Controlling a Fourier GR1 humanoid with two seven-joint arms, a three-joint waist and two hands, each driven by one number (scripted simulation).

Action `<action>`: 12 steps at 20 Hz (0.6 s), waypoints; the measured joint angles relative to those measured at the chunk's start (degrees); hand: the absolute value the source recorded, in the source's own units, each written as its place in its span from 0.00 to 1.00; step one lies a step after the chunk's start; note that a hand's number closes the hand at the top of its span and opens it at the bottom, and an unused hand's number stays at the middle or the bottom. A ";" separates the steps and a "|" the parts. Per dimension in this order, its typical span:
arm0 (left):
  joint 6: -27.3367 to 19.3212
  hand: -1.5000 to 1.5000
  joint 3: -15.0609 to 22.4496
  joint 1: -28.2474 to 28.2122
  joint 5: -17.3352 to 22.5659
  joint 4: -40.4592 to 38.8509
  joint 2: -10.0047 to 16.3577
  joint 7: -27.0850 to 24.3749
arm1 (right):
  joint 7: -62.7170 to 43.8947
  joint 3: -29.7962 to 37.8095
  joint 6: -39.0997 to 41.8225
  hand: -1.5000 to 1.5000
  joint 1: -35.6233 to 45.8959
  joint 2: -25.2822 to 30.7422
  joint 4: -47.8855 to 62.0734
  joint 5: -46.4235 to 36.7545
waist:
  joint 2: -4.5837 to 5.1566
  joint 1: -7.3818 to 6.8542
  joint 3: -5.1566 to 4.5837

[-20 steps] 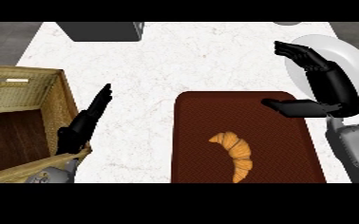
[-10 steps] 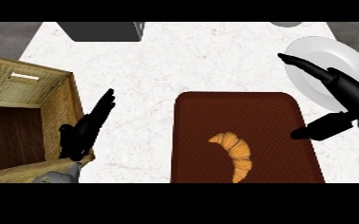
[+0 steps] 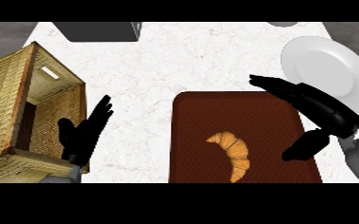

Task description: Pick the croissant from the tray and place it in the plate

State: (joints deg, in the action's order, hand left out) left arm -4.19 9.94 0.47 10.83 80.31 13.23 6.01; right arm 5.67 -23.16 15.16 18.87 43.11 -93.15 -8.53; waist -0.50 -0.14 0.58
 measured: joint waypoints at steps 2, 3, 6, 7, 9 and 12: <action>-0.19 0.50 -0.67 -0.24 -0.14 -0.41 -0.75 0.43 | -3.19 -1.49 -0.44 0.00 -0.88 -1.19 -2.89 -1.91 | -0.01 0.14 0.00; -0.20 0.50 -0.94 -0.44 -0.13 0.03 -0.90 0.95 | -4.61 -2.39 -0.76 0.00 -1.04 -2.22 -3.40 -3.30 | 0.05 0.08 -0.08; -0.18 0.50 -1.18 -1.91 -0.68 1.43 -1.51 1.43 | -8.11 -4.13 -1.46 0.00 -2.42 -4.09 -5.31 -7.23 | 0.13 0.04 -0.21; -0.18 0.50 -1.35 -2.07 -0.59 2.13 -1.69 2.27 | -8.92 -4.57 -1.45 0.00 -2.87 -4.65 -5.48 -8.45 | 0.17 0.02 -0.27; -0.22 0.50 -1.92 -1.75 -0.59 2.20 -2.21 3.02 | -11.01 -6.32 -1.20 0.00 -3.59 -6.46 -5.77 -10.90 | 0.22 -0.01 -0.32; -0.88 0.50 -2.50 -0.71 -1.63 1.43 -3.45 3.39 | -12.93 -7.24 0.66 0.00 -4.11 -8.94 -5.46 -12.86 | 0.28 -0.01 -0.34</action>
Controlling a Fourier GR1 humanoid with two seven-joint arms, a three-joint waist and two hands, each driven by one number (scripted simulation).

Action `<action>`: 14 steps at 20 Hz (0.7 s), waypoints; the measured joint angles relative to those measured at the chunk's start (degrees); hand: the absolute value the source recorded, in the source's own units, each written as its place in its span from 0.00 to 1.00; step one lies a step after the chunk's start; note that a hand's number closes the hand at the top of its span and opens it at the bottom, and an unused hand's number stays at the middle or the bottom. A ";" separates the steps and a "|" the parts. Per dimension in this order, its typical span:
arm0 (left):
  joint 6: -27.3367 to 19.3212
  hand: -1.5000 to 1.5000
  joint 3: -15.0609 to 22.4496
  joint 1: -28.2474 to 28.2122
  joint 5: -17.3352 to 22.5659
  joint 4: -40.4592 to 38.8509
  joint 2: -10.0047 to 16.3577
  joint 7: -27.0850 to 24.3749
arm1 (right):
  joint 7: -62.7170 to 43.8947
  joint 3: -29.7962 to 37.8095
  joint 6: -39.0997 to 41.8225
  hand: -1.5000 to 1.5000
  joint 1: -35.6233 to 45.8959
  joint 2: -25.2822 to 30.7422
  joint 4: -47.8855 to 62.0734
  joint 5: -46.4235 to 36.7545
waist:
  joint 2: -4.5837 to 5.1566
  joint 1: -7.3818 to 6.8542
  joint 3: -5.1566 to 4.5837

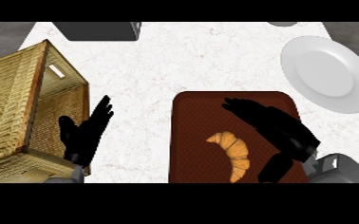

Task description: Pick the croissant from the tray and place it in the plate

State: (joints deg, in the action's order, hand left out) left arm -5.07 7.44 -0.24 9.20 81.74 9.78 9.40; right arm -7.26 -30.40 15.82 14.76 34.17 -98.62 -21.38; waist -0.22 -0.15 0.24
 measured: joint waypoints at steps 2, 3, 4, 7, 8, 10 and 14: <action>0.51 0.50 -0.10 -1.27 -0.12 1.32 -0.06 0.44 | -1.37 -0.66 0.73 0.00 -1.11 -1.66 -0.64 -1.45 | 0.03 -0.01 -0.06; 0.88 0.50 -0.41 -0.81 -0.20 1.01 -0.15 0.64 | -2.14 -0.62 1.42 0.00 -0.88 -3.13 -0.61 -2.17 | 0.06 0.00 -0.08; 1.28 0.50 -0.93 -0.49 -0.12 0.46 -0.14 0.57 | -1.09 -0.68 1.34 0.00 -1.99 -3.33 -0.32 -3.09 | 0.06 0.03 -0.09; 1.16 0.50 -1.13 -0.97 -1.01 0.90 -1.10 0.64 | 1.25 -0.12 1.26 0.00 -4.42 -4.38 0.39 -5.63 | 0.06 0.05 -0.07; 1.17 0.50 -1.26 -0.91 -1.29 0.91 -1.34 0.89 | 1.83 0.07 1.17 0.00 -4.98 -4.85 0.73 -6.85 | 0.07 0.06 -0.07; 1.75 0.50 -1.84 -0.78 -1.19 0.91 -1.42 1.42 | 2.03 0.27 0.97 0.00 -5.54 -5.85 0.96 -9.27 | 0.08 0.07 -0.09; 1.58 0.50 -1.98 -0.87 -2.34 0.66 -2.53 1.00 | -0.01 -0.06 1.06 0.00 -6.10 -7.80 0.76 -14.35 | 0.09 0.08 -0.11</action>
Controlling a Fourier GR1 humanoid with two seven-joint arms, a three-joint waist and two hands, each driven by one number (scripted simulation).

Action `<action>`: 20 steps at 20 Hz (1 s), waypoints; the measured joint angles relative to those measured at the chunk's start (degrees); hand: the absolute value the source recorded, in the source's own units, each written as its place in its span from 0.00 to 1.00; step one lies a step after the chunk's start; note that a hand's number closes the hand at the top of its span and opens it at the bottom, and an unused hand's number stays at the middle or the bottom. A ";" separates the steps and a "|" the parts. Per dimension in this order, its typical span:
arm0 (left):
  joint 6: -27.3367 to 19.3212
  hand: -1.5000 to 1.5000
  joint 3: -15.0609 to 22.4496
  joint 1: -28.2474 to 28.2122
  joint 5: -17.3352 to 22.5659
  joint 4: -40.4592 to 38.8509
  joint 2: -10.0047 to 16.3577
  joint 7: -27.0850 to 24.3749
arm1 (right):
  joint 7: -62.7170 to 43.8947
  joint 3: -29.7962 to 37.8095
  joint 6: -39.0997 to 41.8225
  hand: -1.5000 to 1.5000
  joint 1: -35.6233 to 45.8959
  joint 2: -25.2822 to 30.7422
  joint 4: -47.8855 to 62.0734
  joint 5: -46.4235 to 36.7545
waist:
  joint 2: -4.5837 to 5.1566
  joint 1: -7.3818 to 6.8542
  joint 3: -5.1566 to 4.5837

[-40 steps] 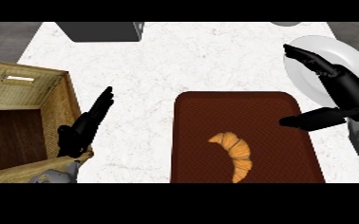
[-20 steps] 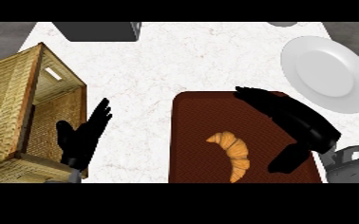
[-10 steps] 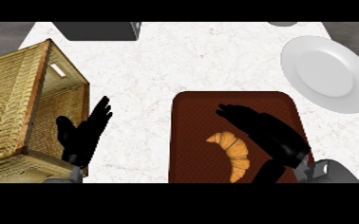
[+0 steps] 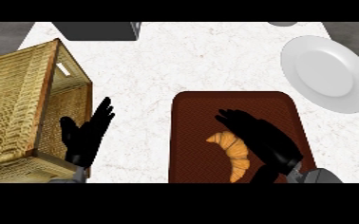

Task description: Pick the croissant from the tray and place it in the plate

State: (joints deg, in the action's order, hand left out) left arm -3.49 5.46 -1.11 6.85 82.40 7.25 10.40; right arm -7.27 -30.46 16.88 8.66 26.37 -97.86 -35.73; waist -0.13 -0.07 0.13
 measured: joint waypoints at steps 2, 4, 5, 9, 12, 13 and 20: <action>-0.17 0.50 0.31 -0.44 -0.37 1.06 -0.69 0.86 | 0.02 0.54 0.40 0.00 0.26 -0.82 0.93 -1.82 | 0.02 -0.05 -0.04; 0.88 0.50 -0.14 -0.76 -0.22 0.96 -0.46 0.68 | 0.40 0.60 0.31 0.00 0.57 -2.50 2.98 -4.01 | 0.04 -0.06 -0.05; 1.15 0.50 -0.41 -0.83 -0.21 0.79 -0.45 0.58 | 1.21 0.63 -0.29 0.00 -0.13 -2.65 3.78 -5.11 | 0.03 -0.05 -0.05; 1.98 0.50 -1.25 -0.38 -0.50 0.58 -0.45 1.14 | 2.30 1.40 0.72 0.00 1.28 -5.82 7.82 -7.99 | 0.07 -0.10 -0.06; 3.14 0.50 -2.00 -1.35 -0.36 0.72 -0.17 0.53 | 3.96 1.80 0.64 0.00 1.15 -7.50 10.13 -10.22 | 0.04 -0.08 -0.05; 2.89 0.50 -1.98 -1.25 -0.64 0.94 -0.47 0.92 | 3.87 1.62 0.94 0.00 1.66 -8.44 11.19 -11.05 | 0.04 -0.09 -0.05; 2.44 0.50 -2.54 -1.04 -1.77 1.17 -1.56 1.68 | 8.56 -0.86 -0.70 1.00 2.63 -9.59 15.59 -18.22 | -0.27 -0.10 -0.40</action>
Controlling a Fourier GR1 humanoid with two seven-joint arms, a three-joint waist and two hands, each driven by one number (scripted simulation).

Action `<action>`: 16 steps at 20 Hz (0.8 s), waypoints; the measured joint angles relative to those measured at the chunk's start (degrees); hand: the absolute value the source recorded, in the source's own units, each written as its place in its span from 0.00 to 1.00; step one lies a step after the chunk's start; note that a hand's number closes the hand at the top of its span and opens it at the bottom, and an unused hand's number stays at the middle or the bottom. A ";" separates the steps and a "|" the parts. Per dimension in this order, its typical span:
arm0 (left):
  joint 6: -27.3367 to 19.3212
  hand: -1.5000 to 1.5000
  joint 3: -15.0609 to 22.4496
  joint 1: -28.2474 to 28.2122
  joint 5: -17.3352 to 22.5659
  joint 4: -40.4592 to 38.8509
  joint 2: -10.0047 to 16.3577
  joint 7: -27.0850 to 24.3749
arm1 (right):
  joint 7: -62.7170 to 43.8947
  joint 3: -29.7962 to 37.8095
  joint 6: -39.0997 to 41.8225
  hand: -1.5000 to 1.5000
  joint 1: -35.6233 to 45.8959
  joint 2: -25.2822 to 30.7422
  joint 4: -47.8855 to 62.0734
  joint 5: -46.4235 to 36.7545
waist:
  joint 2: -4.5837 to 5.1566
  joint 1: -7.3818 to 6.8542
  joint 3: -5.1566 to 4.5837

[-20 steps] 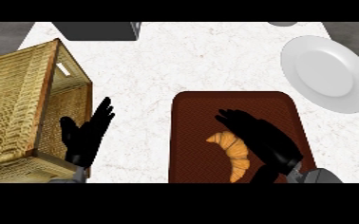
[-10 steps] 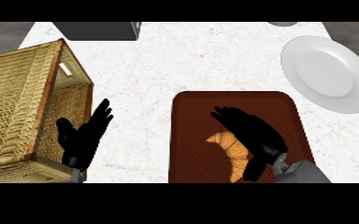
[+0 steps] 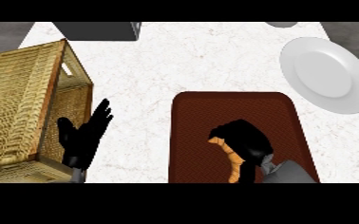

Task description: Pick the croissant from the tray and place it in the plate

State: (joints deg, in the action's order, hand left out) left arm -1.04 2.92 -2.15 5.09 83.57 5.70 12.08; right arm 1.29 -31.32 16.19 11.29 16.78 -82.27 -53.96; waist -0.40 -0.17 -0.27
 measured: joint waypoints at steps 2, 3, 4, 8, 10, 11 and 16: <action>-0.08 0.50 -0.32 0.53 -0.46 -0.88 -0.39 -0.46 | 1.30 0.58 -0.48 1.00 -0.18 -0.34 0.18 -1.58 | -0.06 0.03 -0.04; 0.03 0.50 -0.41 0.59 -0.39 -0.40 -0.40 0.36 | 2.00 0.90 -0.54 1.00 0.13 -0.68 0.73 -2.18 | -0.05 0.05 -0.10; -0.10 0.50 -0.49 0.94 -0.64 -1.07 -0.80 -0.24 | 2.57 1.04 -0.99 1.00 -0.40 -0.61 0.26 -2.91 | -0.11 0.06 -0.12; -0.11 0.50 -0.83 1.85 -1.32 -1.99 -1.14 -0.66 | -1.65 6.68 -2.30 1.00 2.37 -3.18 3.29 -3.52 | 0.32 -0.05 0.14; 0.00 0.50 -0.97 1.64 -1.34 -1.49 -1.12 -0.76 | -8.90 13.01 -4.25 1.00 4.19 -4.88 5.55 -3.11 | 0.70 0.16 0.27; -0.02 0.50 -1.12 1.48 -1.39 -1.24 -1.10 -0.84 | -12.42 15.95 -5.35 1.00 4.92 -5.45 6.47 -3.02 | 0.93 0.39 0.32; 0.41 0.50 -1.39 1.14 -1.57 -0.53 -1.01 -1.18 | -29.03 28.70 -13.14 1.00 10.45 -6.96 9.02 -4.52 | 1.65 0.34 0.33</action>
State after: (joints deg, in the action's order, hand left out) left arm -0.64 1.52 -1.01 3.51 83.04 4.69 10.90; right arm -27.74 -2.62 3.05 21.74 9.82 -73.25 -58.48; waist 1.25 0.17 0.06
